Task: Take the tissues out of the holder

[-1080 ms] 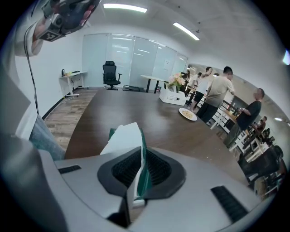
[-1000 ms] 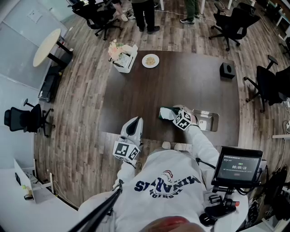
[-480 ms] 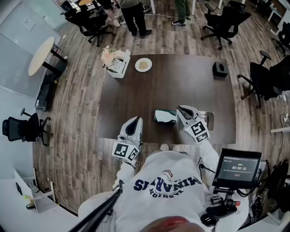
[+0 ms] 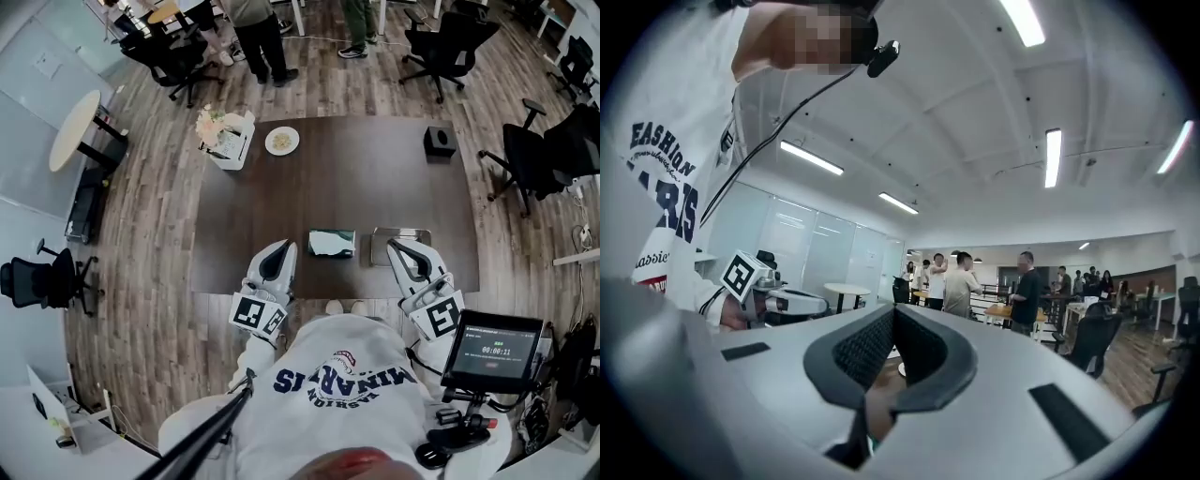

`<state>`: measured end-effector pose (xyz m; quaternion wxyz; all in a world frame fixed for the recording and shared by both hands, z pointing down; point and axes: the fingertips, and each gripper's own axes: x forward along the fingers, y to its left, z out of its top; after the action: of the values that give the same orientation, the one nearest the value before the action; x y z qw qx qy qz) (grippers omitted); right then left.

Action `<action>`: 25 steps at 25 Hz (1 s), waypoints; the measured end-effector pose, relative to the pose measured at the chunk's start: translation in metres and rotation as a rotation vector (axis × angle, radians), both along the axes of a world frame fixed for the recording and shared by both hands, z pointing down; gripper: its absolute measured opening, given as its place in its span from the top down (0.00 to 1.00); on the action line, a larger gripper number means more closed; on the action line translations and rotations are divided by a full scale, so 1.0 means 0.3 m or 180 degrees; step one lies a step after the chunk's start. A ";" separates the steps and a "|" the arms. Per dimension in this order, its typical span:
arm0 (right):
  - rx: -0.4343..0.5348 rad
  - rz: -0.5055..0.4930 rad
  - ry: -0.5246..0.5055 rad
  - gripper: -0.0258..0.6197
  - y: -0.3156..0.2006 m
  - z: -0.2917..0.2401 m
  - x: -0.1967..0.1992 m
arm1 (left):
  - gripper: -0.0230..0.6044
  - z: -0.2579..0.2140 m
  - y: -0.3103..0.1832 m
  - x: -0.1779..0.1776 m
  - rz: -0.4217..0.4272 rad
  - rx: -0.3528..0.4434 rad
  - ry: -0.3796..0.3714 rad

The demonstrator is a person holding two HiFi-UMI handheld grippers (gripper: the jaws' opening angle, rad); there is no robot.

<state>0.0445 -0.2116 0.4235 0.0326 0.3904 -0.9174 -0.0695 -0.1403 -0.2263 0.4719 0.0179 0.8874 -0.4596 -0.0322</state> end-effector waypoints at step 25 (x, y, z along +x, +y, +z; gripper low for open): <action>-0.0093 0.0233 -0.0139 0.95 -0.020 0.043 0.087 | 0.96 -0.027 -0.007 0.078 0.0090 0.0062 -0.0052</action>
<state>0.0706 -0.2174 0.4365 0.0207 0.4247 -0.9039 -0.0463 -0.1168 -0.2283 0.4638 0.0060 0.8941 -0.4469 -0.0291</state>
